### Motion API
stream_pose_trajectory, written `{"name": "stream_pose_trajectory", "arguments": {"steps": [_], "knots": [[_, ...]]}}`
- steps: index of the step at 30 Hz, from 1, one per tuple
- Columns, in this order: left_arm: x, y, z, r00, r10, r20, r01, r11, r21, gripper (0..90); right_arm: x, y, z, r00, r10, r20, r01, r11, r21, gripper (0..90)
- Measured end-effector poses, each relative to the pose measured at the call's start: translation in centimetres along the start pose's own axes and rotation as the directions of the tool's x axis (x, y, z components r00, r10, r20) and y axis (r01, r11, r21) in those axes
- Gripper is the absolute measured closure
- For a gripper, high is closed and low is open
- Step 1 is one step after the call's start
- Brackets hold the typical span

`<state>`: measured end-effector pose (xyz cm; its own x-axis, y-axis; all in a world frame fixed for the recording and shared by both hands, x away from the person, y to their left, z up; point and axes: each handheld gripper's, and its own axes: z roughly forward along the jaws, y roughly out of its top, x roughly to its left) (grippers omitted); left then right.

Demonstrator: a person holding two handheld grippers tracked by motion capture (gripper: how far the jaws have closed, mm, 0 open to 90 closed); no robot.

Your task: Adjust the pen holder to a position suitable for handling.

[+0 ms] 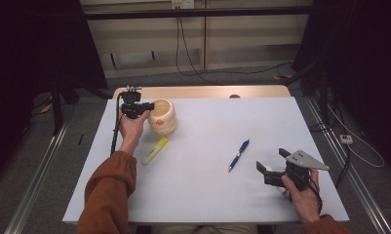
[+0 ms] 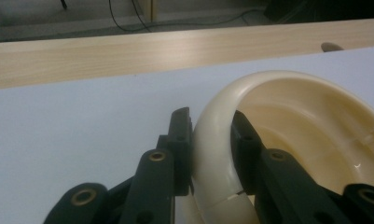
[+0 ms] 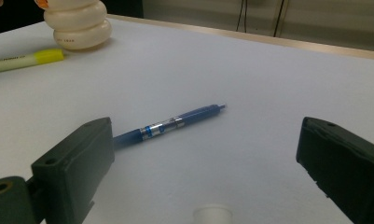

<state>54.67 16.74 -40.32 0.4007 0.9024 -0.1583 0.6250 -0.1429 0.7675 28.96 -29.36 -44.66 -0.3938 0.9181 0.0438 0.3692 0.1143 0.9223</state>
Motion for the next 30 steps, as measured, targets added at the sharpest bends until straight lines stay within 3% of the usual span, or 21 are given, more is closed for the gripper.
{"name": "stream_pose_trajectory", "arguments": {"steps": [6,12,18,19,23,30], "knots": [[0.0,0.3,-1.0,0.9998,-0.013,0.014,0.014,0.9993,-0.035,74.5,0.0,0.0,-0.1,1.0,-0.001,0.003,0.001,1.0,-0.001,4.1],[-0.3,0.7,-2.3,0.9995,0.022,0.024,-0.021,0.999,-0.04,74.4,0.0,0.1,-0.1,1.0,0.0,0.005,0.0,1.0,-0.004,4.1],[-0.5,0.8,-3.4,0.999,0.008,0.045,-0.006,0.9982,-0.06,74.2,0.0,0.1,-0.2,1.0,-0.001,0.002,0.001,1.0,-0.008,4.1],[-0.6,0.8,-3.6,0.9984,-0.003,0.057,0.006,0.9983,-0.058,73.2,0.0,0.1,-0.2,1.0,-0.001,0.003,0.001,1.0,-0.009,4.1],[-1.5,0.6,-4.5,0.9969,0.026,0.074,-0.021,0.9976,-0.066,73.6,0.0,0.1,-0.2,1.0,0.002,0.004,-0.002,1.0,-0.009,4.1],[-2.4,0.3,-5.4,0.994,0.027,0.106,-0.018,0.9965,-0.082,74.3,0.0,0.1,-0.3,1.0,0.002,0.007,-0.002,1.0,-0.01,4.1]]}}
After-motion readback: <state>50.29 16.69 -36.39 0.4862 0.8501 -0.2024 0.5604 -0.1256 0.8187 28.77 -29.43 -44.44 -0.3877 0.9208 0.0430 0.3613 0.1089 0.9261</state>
